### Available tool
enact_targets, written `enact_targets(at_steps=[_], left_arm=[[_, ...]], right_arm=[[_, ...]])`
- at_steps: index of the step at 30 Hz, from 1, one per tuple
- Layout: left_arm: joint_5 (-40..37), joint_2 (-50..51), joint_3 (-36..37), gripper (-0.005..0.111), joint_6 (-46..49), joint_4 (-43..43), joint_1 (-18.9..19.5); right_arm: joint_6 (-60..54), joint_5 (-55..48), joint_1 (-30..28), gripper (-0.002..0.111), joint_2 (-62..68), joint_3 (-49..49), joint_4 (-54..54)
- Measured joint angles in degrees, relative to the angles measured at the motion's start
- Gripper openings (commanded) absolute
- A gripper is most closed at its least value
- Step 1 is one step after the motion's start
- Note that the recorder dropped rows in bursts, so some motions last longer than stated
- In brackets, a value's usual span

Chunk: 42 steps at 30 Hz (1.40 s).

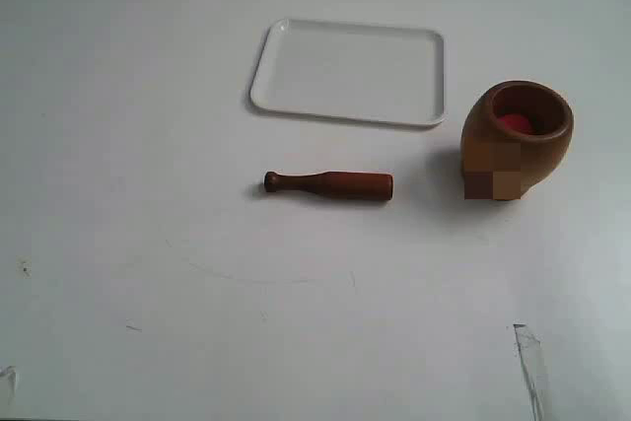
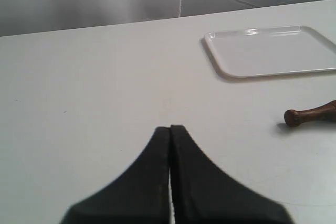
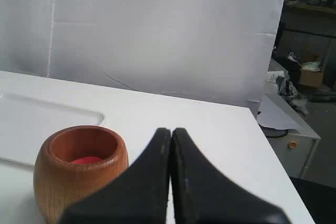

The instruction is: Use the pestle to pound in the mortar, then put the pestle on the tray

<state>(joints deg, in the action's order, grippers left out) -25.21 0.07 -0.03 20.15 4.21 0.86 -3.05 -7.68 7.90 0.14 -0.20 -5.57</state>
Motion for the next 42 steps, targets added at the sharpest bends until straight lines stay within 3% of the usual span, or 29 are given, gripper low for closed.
enact_targets(at_steps=[12, 19, 24, 29, 32, 37, 42], left_arm=[[0.0, 0.0, 0.0, 0.0, 0.0, 0.0, 0.0], [0.0, 0.0, 0.0, 0.0, 0.0, 0.0, 0.0], [0.0, 0.0, 0.0, 0.0, 0.0, 0.0, 0.0], [0.0, 0.0, 0.0, 0.0, 0.0, 0.0, 0.0], [0.0, 0.0, 0.0, 0.0, 0.0, 0.0, 0.0], [0.0, 0.0, 0.0, 0.0, 0.0, 0.0, 0.0], [0.0, 0.0, 0.0, 0.0, 0.0, 0.0, 0.0]], right_arm=[[0.0, 0.0, 0.0, 0.0, 0.0, 0.0, 0.7], [3.0, 0.6, 0.0, 0.0, 0.0, 0.0, 25.4], [3.0, 2.9, 0.0, 0.0, 0.0, 0.0, 28.6], [3.8, 11.9, 0.0, 0.0, 0.0, 0.0, 31.2], [3.7, 13.7, 0.0, 0.0, 0.0, -3.3, 29.9], [3.0, 14.0, 0.0, 0.0, 1.7, -14.5, 19.0], [1.8, 5.5, 0.0, 0.0, 13.6, -29.8, 10.2]])
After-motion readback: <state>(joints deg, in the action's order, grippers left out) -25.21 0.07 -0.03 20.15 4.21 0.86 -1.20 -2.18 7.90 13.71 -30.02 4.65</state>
